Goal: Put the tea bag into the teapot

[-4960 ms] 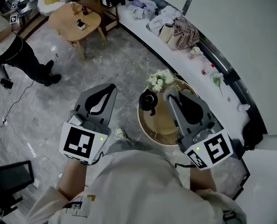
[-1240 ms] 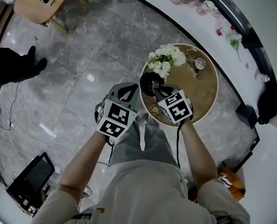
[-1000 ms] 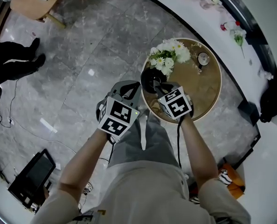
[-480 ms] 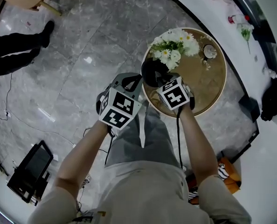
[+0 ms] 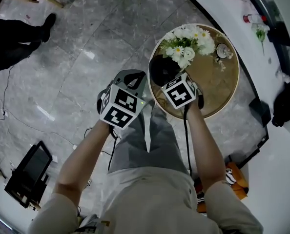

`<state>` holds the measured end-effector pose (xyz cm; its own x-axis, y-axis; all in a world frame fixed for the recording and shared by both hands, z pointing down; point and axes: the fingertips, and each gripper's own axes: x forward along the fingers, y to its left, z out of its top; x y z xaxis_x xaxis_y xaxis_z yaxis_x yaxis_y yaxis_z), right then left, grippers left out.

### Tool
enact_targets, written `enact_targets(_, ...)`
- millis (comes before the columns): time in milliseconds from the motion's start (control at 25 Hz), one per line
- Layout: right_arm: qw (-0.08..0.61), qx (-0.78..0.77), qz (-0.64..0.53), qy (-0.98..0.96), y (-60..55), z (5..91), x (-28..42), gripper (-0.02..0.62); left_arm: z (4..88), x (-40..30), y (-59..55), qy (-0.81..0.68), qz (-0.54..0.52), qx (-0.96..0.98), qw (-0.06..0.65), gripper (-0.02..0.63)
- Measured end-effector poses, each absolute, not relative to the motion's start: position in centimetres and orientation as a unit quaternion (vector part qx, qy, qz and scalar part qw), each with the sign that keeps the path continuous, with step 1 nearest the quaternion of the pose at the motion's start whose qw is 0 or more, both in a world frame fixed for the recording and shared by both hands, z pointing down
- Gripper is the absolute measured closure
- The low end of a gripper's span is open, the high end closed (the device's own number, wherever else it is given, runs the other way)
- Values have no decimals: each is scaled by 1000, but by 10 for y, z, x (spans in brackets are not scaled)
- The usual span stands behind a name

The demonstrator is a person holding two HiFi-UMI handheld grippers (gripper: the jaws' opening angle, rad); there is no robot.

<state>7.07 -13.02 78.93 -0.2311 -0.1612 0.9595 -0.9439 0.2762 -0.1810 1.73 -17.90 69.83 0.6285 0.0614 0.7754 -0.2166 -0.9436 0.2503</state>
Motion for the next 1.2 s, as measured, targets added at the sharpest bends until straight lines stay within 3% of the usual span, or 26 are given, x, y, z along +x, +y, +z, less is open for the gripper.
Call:
enact_targets(160,470,413,421,-657,-130,792,67,544,698,15,-177,-42,428,888,163,598)
enact_targets(360,483,407,413,-656,-130,791,65,475,701,9,-178,-46,429,887,167,598)
enact_targets(520,486,413,409,-653,-130,785,68,456,698,7,-176,-46,429,887,164,598)
enact_targets(600,481,418,407,-654,-130,782,70,460,697,9,-174,-44,428,888,162,598)
enact_targets(760,475,422,408,-656,-129,788,71,560,697,11,-169,-44,426,889,163,598)
enact_targets(1200,484,408,414,-654,-129,794,54,574,702,-5,-160,-43,432,886,164,598)
